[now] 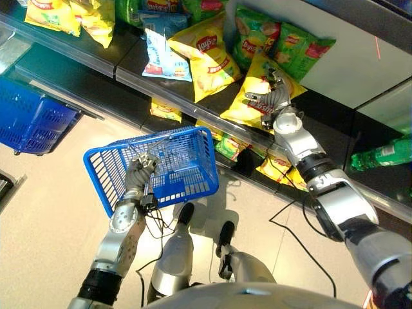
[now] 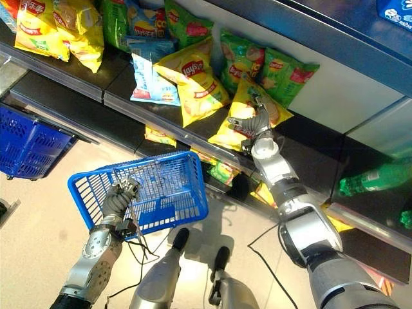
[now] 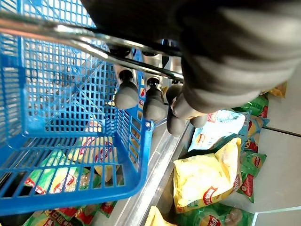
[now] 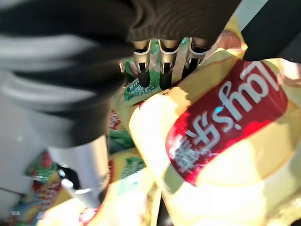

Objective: Pick up the snacks into the basket

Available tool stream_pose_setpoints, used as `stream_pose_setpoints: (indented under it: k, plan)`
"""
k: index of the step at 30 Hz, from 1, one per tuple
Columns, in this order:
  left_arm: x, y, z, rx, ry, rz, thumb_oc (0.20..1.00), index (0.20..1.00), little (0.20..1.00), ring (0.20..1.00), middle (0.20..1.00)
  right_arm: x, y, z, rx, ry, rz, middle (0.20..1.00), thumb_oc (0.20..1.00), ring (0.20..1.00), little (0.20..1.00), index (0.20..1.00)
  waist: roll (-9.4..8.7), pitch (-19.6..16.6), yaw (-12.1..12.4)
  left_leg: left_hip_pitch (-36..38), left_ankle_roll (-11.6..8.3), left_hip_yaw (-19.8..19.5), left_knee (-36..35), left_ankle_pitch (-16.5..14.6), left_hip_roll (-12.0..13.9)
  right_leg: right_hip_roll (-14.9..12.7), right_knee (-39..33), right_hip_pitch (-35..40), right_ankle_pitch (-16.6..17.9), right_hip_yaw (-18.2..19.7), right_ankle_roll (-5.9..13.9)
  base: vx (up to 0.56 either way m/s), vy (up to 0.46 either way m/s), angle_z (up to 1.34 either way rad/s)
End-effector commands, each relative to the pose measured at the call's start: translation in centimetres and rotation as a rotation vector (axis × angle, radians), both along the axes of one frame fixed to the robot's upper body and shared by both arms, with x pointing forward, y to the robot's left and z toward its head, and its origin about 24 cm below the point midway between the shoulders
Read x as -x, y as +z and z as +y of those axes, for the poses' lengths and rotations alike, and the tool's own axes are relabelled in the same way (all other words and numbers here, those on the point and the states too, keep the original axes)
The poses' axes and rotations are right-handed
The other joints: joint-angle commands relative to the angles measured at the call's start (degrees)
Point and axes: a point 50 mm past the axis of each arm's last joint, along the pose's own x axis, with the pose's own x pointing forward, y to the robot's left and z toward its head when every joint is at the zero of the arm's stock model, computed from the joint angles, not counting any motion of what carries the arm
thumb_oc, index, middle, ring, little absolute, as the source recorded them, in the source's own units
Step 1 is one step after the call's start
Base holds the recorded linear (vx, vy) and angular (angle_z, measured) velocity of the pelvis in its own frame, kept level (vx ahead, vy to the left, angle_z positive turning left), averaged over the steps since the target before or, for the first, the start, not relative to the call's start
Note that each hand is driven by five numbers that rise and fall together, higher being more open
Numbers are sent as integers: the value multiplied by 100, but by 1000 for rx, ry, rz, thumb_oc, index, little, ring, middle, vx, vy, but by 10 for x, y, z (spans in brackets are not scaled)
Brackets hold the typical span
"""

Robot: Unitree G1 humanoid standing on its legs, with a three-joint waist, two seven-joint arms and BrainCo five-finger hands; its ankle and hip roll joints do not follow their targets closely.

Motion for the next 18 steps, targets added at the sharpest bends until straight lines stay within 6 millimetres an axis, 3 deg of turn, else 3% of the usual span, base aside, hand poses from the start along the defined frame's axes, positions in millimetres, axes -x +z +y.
stream_pose_setpoints:
  k: [1, 5, 10, 18]
  plan:
    - [-4, 74, -13, 17, -90, -362, 200, 200, 200, 200, 200, -8, 25, -1, 100, 13, -22, 1000, 1000, 1000, 1000, 1000, -122, 153, 130, -54, 109, 316, 371, -558, -274, -414, 474, -384, -45, 123, 551, -29, -14, 11]
    - [-9, 80, -23, 19, -135, -381, 200, 200, 200, 200, 200, -11, 13, -18, 216, -44, 105, 1000, 1000, 1000, 1000, 1000, -135, 234, 229, -169, 83, 244, 426, -557, -287, -426, 503, -433, -50, 30, 559, 13, -12, 10]
    - [-15, 89, -38, 14, -201, -416, 200, 200, 200, 200, 200, -4, -3, -55, 341, -169, 246, 1000, 1000, 1000, 1000, 1000, -89, 335, 400, -305, 79, 130, 490, -575, -347, -460, 530, -476, -87, -106, 562, 16, -23, 16]
    - [-23, 104, -57, 3, -279, -471, 200, 200, 200, 200, 200, 12, -13, -108, 531, -311, 392, 1000, 1000, 1000, 1000, 1000, 153, 606, 638, -598, 88, -78, 707, -604, -490, -538, 708, -630, -142, -312, 549, -4, -8, 19]
